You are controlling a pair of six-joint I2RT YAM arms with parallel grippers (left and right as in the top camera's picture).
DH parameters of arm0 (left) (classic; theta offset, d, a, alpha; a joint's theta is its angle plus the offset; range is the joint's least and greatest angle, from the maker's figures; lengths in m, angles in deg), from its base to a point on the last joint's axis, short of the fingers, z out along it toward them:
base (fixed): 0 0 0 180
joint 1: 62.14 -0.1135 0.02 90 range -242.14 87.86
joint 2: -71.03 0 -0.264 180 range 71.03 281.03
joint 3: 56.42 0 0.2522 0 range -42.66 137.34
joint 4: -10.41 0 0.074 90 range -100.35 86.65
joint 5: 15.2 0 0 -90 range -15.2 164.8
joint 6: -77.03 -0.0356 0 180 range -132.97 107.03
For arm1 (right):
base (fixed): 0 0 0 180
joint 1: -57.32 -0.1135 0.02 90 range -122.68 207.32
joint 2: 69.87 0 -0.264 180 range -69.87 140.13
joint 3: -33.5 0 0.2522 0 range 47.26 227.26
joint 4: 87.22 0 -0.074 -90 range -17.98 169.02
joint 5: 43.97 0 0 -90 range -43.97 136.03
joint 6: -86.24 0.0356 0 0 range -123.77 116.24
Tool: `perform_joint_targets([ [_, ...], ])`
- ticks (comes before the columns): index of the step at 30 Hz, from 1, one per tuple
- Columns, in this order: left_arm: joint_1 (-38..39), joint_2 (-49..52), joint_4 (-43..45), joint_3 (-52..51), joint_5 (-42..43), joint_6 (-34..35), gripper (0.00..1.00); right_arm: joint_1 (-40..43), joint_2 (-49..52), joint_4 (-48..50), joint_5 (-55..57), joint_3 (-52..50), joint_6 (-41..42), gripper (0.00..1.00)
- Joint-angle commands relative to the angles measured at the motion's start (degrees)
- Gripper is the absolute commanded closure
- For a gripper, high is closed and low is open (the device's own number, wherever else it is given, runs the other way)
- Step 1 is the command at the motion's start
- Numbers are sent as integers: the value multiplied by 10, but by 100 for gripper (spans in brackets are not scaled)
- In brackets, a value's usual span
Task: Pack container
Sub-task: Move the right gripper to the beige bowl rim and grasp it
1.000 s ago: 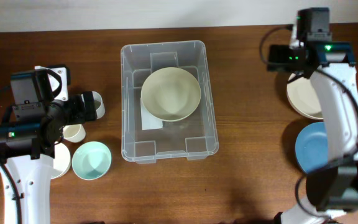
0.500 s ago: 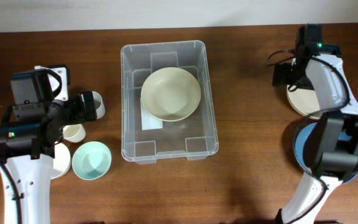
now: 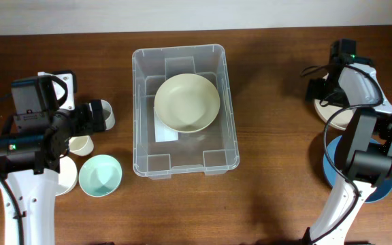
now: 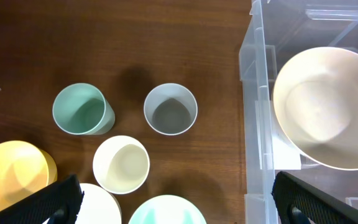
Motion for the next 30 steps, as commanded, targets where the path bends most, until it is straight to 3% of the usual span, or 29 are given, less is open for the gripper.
perform_joint_targets([
  [1, -2, 2, 2, 13, -4, 3, 1, 2, 4, 6, 11, -6, 5, 6],
  [22, -2, 2, 2, 13, -4, 3, 1, 1, 5, 49, 7, -58, 5, 15],
  [25, -2, 2, 2, 13, -4, 3, 0, 1, 5, 49, 7, -58, 5, 26],
  [28, -2, 2, 2, 13, -4, 3, 1, 1, 5, 49, 7, -58, 5, 45],
  [30, -2, 2, 2, 13, -4, 3, 1, 1, 5, 50, 7, -58, 5, 48],
])
